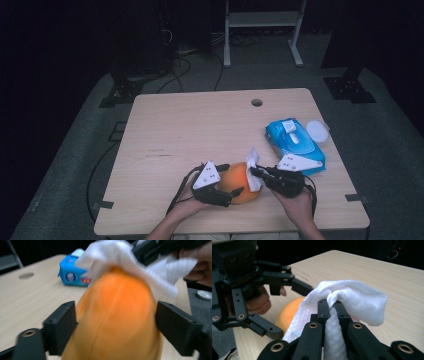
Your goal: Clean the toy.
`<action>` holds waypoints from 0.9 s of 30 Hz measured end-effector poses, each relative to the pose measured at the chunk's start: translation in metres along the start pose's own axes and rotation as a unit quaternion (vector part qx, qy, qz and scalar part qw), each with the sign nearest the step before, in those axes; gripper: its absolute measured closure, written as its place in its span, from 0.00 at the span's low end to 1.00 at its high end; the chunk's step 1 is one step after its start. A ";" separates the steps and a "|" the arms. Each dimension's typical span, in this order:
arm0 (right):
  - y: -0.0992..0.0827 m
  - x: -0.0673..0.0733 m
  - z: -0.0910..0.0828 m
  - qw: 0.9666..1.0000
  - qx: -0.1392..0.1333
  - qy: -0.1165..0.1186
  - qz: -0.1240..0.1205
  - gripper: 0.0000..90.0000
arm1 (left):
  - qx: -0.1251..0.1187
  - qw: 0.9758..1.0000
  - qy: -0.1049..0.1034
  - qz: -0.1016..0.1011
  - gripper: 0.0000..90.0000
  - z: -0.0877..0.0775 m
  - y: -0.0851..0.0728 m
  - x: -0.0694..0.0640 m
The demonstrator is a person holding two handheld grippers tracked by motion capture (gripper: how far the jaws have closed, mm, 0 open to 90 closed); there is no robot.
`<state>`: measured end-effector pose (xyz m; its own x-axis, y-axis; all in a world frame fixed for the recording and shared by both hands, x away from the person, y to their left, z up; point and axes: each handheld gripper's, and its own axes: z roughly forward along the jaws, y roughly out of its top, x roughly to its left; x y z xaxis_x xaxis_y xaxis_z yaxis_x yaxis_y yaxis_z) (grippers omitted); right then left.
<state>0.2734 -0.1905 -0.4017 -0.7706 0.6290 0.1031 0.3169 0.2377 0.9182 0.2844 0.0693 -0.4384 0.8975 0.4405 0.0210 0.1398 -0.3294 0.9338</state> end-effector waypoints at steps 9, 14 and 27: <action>0.005 0.013 0.001 1.000 0.000 -0.008 -0.026 0.95 | 0.001 1.000 0.007 0.018 0.39 0.008 -0.001 -0.010; 0.003 0.007 0.003 0.999 0.009 -0.024 -0.029 0.95 | 0.004 1.000 0.007 0.025 0.43 0.007 -0.001 -0.012; -0.003 -0.003 0.000 0.999 0.017 -0.024 -0.022 0.95 | 0.008 0.999 -0.026 0.016 0.26 0.009 -0.002 -0.008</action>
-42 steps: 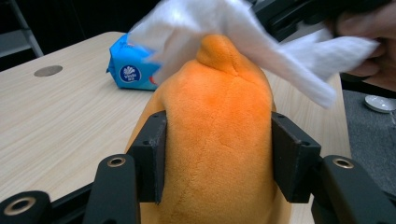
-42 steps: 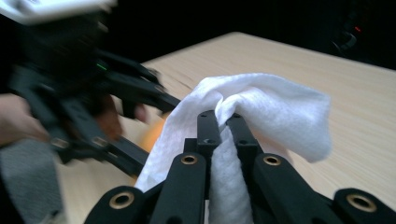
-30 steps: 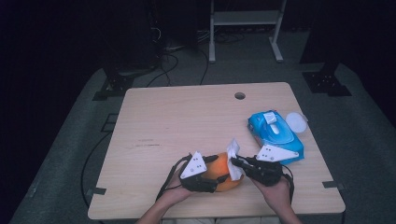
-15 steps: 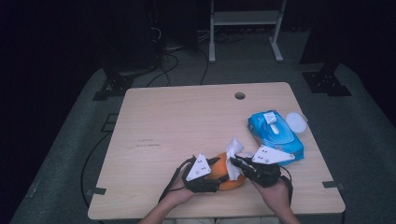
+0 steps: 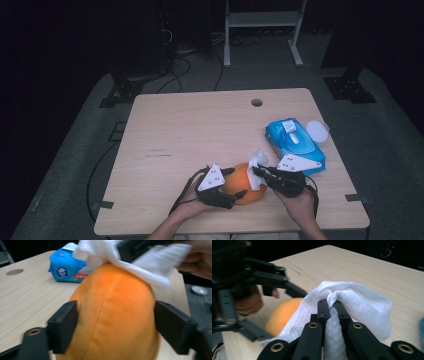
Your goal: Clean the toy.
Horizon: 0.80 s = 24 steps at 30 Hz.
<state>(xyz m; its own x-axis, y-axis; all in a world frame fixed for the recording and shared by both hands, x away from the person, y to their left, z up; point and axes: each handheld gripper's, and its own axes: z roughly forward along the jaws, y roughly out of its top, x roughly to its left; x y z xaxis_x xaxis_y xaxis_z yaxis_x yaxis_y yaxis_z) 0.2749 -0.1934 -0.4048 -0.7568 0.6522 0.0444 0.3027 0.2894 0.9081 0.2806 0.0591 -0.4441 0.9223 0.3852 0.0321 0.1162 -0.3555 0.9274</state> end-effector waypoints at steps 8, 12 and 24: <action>-0.008 -0.019 -0.003 0.999 0.000 -0.008 0.032 0.94 | 0.021 1.000 0.005 -0.020 0.13 0.002 -0.006 0.008; -0.003 -0.004 -0.001 1.000 -0.008 0.007 0.007 0.94 | 0.027 1.000 0.005 -0.006 0.25 0.002 -0.008 0.005; -0.006 -0.015 -0.008 0.999 -0.006 -0.015 0.027 0.94 | 0.022 1.000 0.009 -0.007 0.36 0.001 -0.007 0.005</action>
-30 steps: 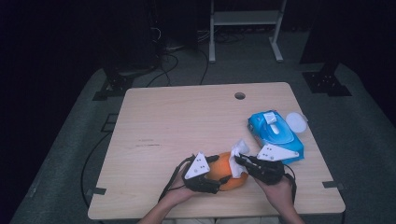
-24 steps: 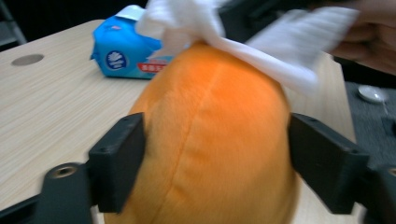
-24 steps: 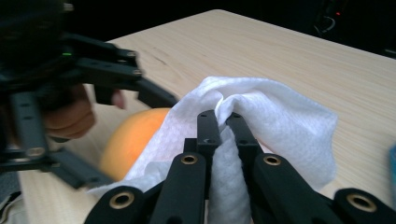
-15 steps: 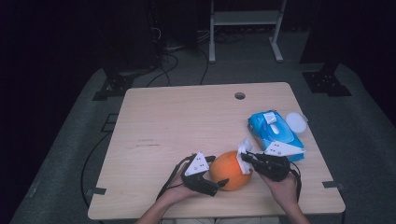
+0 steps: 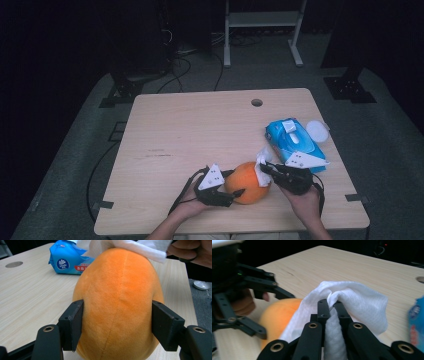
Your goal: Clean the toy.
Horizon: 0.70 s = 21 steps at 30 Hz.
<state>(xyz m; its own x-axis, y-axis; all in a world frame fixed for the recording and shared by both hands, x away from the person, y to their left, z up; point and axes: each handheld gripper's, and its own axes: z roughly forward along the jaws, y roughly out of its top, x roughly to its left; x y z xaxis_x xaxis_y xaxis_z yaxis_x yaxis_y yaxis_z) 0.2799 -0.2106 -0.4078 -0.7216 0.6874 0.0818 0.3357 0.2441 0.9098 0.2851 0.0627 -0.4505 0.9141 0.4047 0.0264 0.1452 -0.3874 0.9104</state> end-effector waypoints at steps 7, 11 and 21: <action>0.005 0.022 0.006 0.999 -0.007 0.043 -0.027 0.94 | -0.004 1.000 -0.002 -0.013 0.36 -0.001 -0.002 0.004; 0.002 0.003 0.001 1.000 -0.003 0.008 -0.006 0.94 | -0.006 1.000 -0.001 -0.013 0.37 -0.001 0.000 0.003; 0.004 0.015 0.005 0.999 -0.011 0.034 -0.017 0.94 | -0.013 0.999 0.003 -0.030 0.40 -0.002 0.001 0.004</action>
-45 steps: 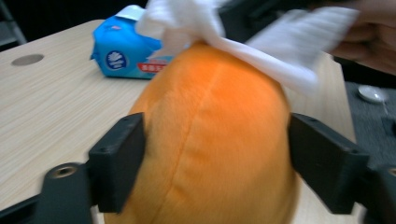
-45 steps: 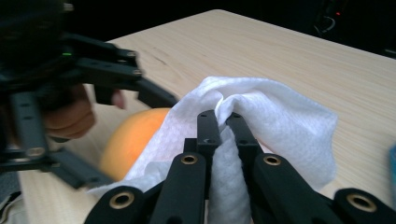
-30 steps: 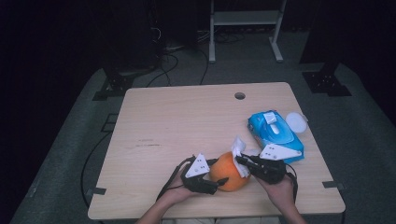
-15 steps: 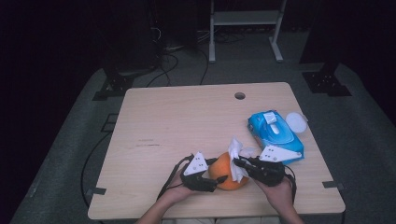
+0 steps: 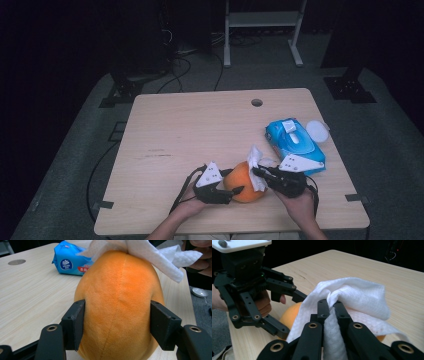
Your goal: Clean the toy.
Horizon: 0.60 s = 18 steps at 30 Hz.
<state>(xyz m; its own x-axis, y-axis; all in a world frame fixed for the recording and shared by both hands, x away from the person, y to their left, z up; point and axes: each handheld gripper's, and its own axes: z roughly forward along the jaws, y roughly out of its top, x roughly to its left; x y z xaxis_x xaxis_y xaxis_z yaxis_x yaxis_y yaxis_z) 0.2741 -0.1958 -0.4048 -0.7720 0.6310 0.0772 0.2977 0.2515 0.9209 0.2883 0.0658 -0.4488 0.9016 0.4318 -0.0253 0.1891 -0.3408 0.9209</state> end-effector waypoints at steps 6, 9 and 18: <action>-0.004 -0.014 -0.008 0.999 -0.009 -0.013 0.033 0.94 | -0.020 1.000 -0.008 -0.006 0.46 -0.007 0.011 -0.005; 0.000 -0.005 -0.005 1.000 -0.014 0.002 0.026 0.94 | -0.016 1.000 -0.012 -0.001 0.47 -0.010 0.013 -0.007; -0.005 -0.008 0.000 1.000 0.003 0.004 0.022 0.94 | -0.014 1.000 -0.006 0.003 0.20 -0.004 0.005 -0.002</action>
<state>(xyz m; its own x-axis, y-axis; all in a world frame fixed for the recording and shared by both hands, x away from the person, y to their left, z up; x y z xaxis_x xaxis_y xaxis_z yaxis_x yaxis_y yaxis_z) 0.2791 -0.2022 -0.4099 -0.7625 0.6357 0.1203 0.3343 0.2278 0.9145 0.2859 0.0663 -0.4428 0.9074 0.4196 -0.0246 0.1734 -0.3204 0.9313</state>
